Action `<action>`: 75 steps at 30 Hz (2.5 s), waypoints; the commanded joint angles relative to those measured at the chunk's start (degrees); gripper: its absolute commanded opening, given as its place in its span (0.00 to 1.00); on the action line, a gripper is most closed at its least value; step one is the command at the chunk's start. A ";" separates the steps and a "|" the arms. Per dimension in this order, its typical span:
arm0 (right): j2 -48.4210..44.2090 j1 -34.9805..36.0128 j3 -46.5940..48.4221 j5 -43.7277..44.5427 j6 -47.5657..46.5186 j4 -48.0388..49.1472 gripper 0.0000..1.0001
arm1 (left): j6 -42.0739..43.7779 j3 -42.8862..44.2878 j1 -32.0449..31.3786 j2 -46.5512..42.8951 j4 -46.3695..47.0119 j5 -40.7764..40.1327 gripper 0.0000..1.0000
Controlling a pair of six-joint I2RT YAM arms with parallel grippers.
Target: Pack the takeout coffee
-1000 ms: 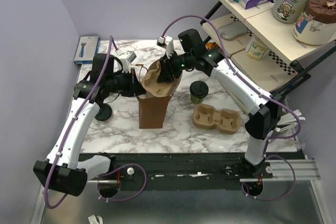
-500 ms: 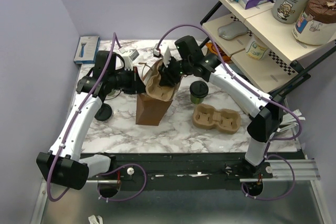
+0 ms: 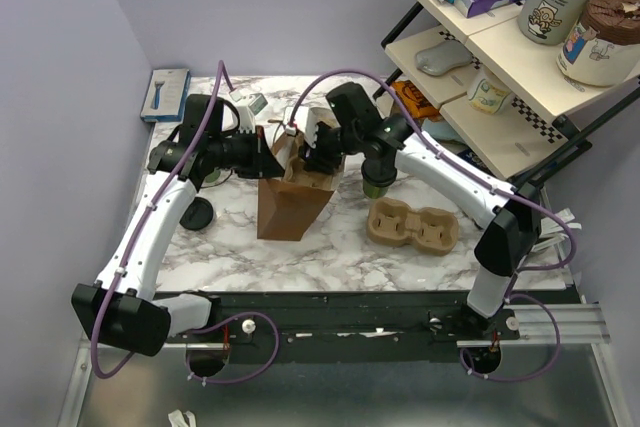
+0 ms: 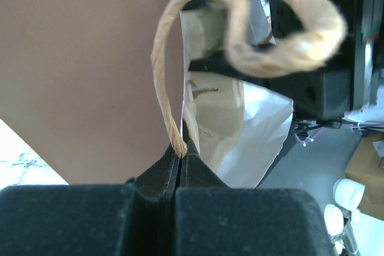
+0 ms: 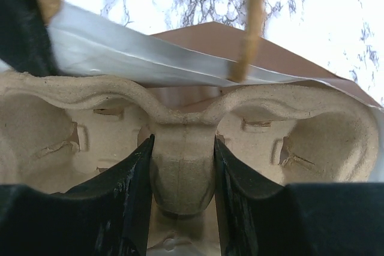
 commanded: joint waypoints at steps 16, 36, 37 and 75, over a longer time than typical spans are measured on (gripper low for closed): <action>0.18 5.22 -3.25 3.10 -5.77 0.97 0.26 | -3.24 1.22 -0.28 -0.94 3.42 -2.89 0.09; 4.93 5.22 -0.78 7.06 6.36 -8.08 0.31 | -3.32 -0.37 -0.28 -1.11 4.20 -3.32 0.00; 4.58 5.13 -2.09 6.88 6.28 -7.65 0.31 | -3.32 -0.45 -0.28 -1.20 4.47 -3.67 0.00; -4.64 5.13 0.36 19.27 22.97 2.19 0.86 | -6.22 -2.83 -0.54 -3.92 5.26 -5.26 0.00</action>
